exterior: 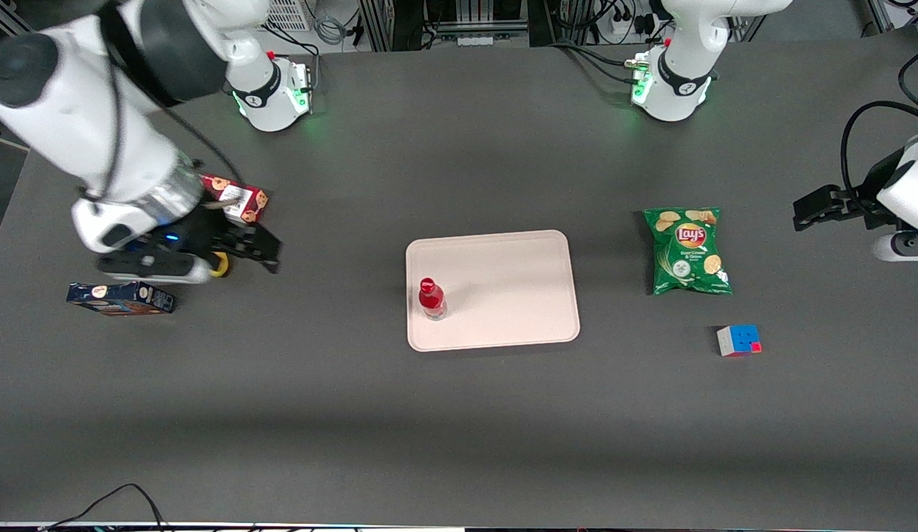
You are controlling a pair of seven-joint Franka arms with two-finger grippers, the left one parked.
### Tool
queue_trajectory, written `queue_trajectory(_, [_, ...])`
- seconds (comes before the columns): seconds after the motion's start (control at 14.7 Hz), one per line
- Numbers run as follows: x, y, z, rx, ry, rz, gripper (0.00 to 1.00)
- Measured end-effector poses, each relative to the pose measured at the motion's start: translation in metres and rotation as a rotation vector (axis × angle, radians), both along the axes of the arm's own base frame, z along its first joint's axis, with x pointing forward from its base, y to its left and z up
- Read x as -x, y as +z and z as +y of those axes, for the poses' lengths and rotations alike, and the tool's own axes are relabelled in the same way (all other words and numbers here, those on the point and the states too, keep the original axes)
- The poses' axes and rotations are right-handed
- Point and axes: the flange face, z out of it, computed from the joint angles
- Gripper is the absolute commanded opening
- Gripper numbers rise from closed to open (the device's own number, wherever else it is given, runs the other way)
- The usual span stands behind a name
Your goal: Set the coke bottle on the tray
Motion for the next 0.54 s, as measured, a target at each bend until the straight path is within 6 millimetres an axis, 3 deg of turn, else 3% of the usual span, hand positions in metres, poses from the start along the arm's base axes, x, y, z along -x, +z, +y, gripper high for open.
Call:
queue_trajectory(0.2, [0.024, -0.001, -0.074, 0.036, 0.006, 0.033, 1.0])
queue_trajectory(0.34, [0.037, -0.001, -0.099, 0.046, 0.016, 0.07, 1.0])
queue_trajectory(0.54, [0.04, 0.003, -0.131, 0.049, 0.05, 0.073, 1.0])
